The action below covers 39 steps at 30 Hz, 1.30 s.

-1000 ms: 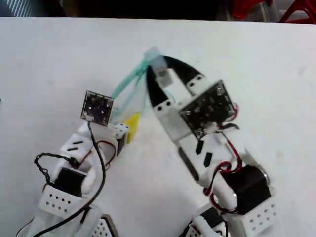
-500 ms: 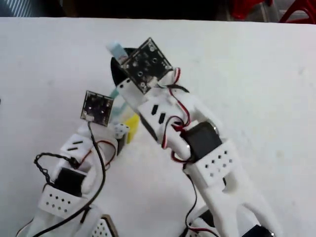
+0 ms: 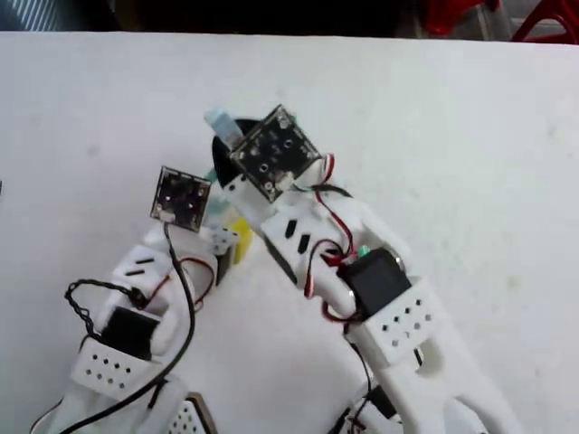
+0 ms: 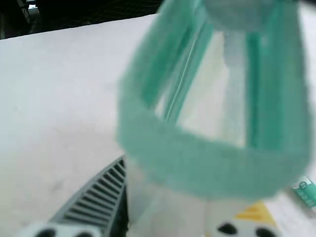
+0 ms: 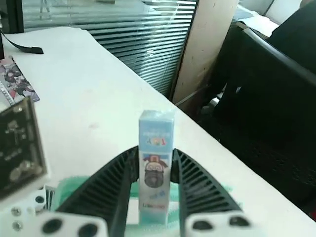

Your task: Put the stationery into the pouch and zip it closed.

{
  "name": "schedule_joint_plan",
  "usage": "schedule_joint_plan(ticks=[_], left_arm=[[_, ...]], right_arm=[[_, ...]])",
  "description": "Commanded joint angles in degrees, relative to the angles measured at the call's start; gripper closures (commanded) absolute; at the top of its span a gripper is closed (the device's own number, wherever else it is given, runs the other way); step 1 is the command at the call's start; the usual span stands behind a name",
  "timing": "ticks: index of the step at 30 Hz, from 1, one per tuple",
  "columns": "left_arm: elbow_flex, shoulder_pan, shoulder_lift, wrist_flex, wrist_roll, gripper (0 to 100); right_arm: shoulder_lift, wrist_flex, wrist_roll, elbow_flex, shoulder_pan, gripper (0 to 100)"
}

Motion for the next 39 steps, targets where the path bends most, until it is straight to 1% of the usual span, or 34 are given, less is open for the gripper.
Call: schedule_joint_plan(ticks=[1,4,9,16,22,26,28,30,34,36,39], left_arm=[[-0.53,0.31,0.40,-0.79,-0.26,78],[-0.53,0.31,0.40,-0.79,-0.26,78],[-0.53,0.31,0.40,-0.62,-0.26,78],[-0.53,0.31,0.40,-0.62,-0.26,78],[-0.62,0.31,0.40,-0.70,0.00,78],[-1.32,-2.15,0.40,-0.79,7.47,77],[-1.76,-2.95,0.40,-0.35,7.12,75],[-1.76,-3.38,0.40,-0.35,6.77,75],[-1.67,-3.12,0.40,-0.35,6.77,75],[-1.67,-3.21,0.40,-0.35,6.77,75],[-1.67,-3.12,0.40,-0.44,6.77,75]], right_arm=[[-5.05,-0.40,-0.53,-0.26,-0.04,98.1],[-4.62,-0.75,-0.53,0.26,-0.13,98.1],[0.22,-1.98,-0.53,0.26,-0.13,98.1],[4.79,-8.75,-0.53,0.18,-0.22,98.1],[8.22,-8.40,-0.53,0.62,0.13,98.1],[8.22,-6.64,-1.05,0.44,-0.22,98.1],[8.22,-5.23,-4.48,0.18,0.13,98.0],[8.22,-4.09,-6.51,0.18,0.22,95.4],[8.13,-1.45,-7.12,0.18,0.40,81.7],[6.81,-1.01,-7.12,0.26,0.40,79.6],[3.56,-0.04,-7.03,0.18,0.31,79.6]])
